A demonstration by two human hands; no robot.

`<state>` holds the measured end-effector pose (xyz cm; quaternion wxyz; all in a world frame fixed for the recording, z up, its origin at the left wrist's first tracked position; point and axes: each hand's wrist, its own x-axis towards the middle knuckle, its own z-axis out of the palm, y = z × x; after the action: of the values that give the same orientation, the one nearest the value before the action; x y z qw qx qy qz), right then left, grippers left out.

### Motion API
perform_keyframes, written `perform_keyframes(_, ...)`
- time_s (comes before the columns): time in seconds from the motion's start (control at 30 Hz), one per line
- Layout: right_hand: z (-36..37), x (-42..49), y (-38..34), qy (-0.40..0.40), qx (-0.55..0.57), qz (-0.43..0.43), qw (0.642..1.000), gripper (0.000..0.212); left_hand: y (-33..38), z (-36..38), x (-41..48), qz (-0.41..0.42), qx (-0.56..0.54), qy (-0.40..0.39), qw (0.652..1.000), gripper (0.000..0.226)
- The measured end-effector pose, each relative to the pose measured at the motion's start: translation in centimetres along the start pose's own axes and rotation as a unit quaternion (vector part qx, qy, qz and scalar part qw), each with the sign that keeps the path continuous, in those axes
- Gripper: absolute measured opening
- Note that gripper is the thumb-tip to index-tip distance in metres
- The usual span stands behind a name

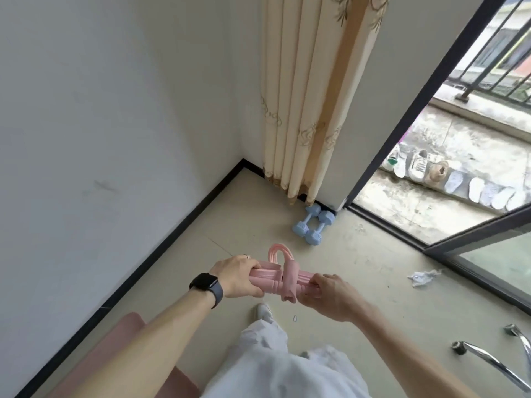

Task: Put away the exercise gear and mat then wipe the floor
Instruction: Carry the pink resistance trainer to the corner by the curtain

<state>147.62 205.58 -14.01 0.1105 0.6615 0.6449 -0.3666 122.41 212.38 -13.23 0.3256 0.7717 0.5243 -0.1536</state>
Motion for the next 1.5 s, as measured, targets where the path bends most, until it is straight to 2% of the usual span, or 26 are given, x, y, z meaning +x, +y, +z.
perform_keyframes(0.2, -6.3, 10.2, 1.6, -0.053, 0.028, 0.02, 0.998, 0.039, 0.1, -4.2, 11.0, -0.037, -0.003, -0.049, 0.998, 0.051)
perform_keyframes(0.4, -8.4, 21.9, 4.6, -0.162, 0.023, 0.021, 0.986, 0.043, -1.1, -5.5, 22.2, -0.075, 0.007, -0.106, 0.992, 0.055)
perform_keyframes(0.63, -9.3, 33.7, 7.4, -0.172, 0.04, 0.026, 0.984, 0.047, -3.8, -5.8, 33.9, -0.094, 0.029, -0.134, 0.986, 0.054)
perform_keyframes(0.83, -7.1, 43.4, 8.9, -0.206, 0.054, 0.036, 0.976, 0.038, -8.2, -5.0, 43.8, -0.094, 0.042, -0.142, 0.984, 0.049)
perform_keyframes(1.0, -4.3, 50.6, 10.0, -0.177, 0.04, 0.043, 0.983, 0.035, -12.2, -3.0, 51.5, -0.06, 0.08, -0.157, 0.983, 0.054)
perform_keyframes(1.2, 2.3, 58.1, 11.1, -0.132, 0.076, 0.093, 0.984, 0.037, -18.2, 2.2, 60.1, 0.023, 0.149, -0.131, 0.98, 0.037)
perform_keyframes(1.4, 10.6, 65.7, 12.5, -0.043, 0.115, 0.128, 0.984, 0.039, -23.4, 8.0, 67.8, 0.068, 0.217, -0.084, 0.97, 0.043)
perform_keyframes(1.5, 14.1, 69.5, 13.6, 0.009, 0.091, 0.134, 0.987, 0.04, -25.3, 10.5, 71.8, 0.077, 0.24, -0.061, 0.966, 0.048)
